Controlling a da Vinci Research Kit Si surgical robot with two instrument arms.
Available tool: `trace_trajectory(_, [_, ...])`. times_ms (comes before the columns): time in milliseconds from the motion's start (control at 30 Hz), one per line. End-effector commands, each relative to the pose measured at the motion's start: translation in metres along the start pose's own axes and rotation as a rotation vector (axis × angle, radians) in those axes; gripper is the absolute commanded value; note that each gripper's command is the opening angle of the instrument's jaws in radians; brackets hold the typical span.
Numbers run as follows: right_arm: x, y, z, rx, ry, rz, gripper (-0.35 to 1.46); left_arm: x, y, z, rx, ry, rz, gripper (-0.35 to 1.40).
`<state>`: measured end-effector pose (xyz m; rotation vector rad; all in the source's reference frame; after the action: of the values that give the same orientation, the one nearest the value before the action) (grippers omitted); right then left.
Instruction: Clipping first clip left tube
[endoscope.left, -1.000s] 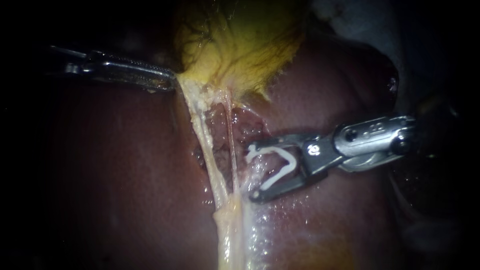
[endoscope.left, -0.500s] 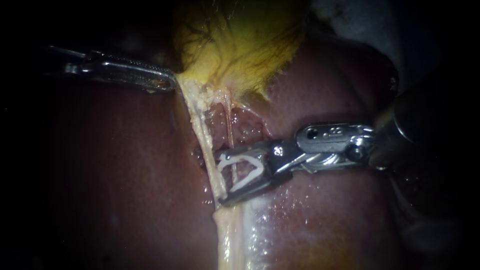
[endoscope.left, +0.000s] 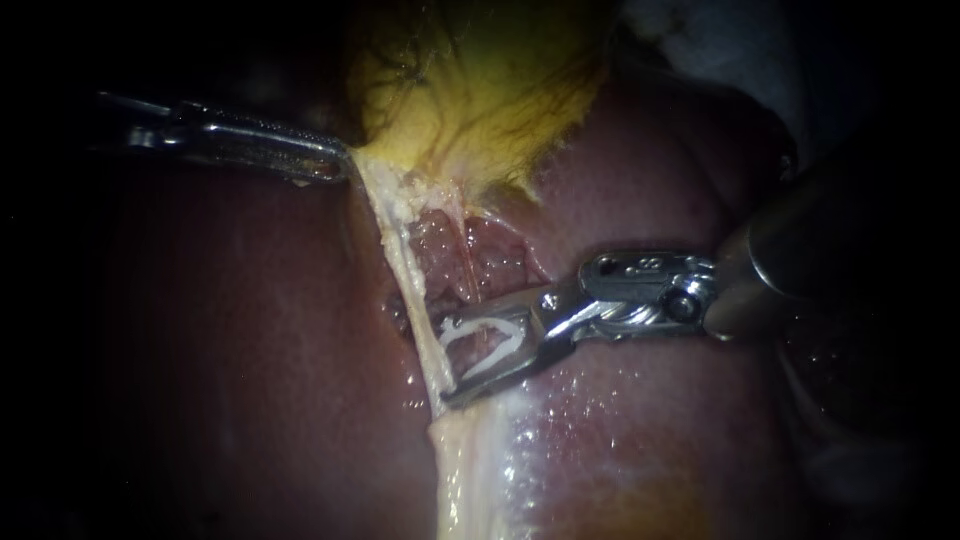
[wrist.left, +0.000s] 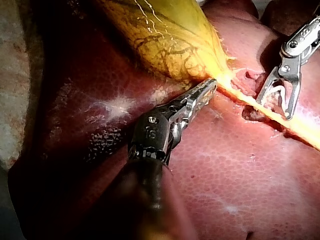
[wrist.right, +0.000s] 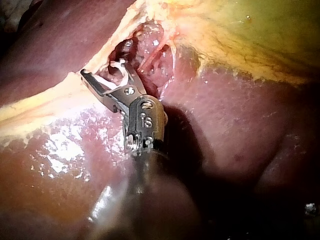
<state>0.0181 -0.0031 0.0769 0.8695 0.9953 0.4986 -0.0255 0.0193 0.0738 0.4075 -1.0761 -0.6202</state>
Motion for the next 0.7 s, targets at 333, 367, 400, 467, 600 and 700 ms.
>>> trace_trajectory(333, [0.0004,0.0007,0.0011,0.046,0.084,0.060,0.57,0.0000,0.0000,0.0001,0.000,0.000,0.000,-0.35])
trace_trajectory(367, [0.0005,0.0007,0.0013,0.062,0.092,0.064,0.57,0.0000,0.0000,0.0001,0.000,0.000,0.000,-0.35])
trace_trajectory(400, [0.0005,0.0008,0.0016,0.082,0.103,0.072,0.57,0.0000,0.0000,0.0001,0.000,0.000,0.000,-0.35])
trace_trajectory(467, [0.0004,0.0009,0.0020,0.114,0.113,0.074,0.57,0.0000,0.0000,0.0001,0.000,0.000,0.000,-0.35])
trace_trajectory(600, [-0.0001,0.0012,0.0032,0.172,0.106,0.072,0.56,0.0000,0.0000,0.0001,0.000,0.000,0.000,-0.35])
trace_trajectory(700, [-0.0007,0.0012,0.0041,0.214,0.102,0.065,0.57,0.0000,0.0000,0.0001,0.000,0.000,0.000,-0.35])
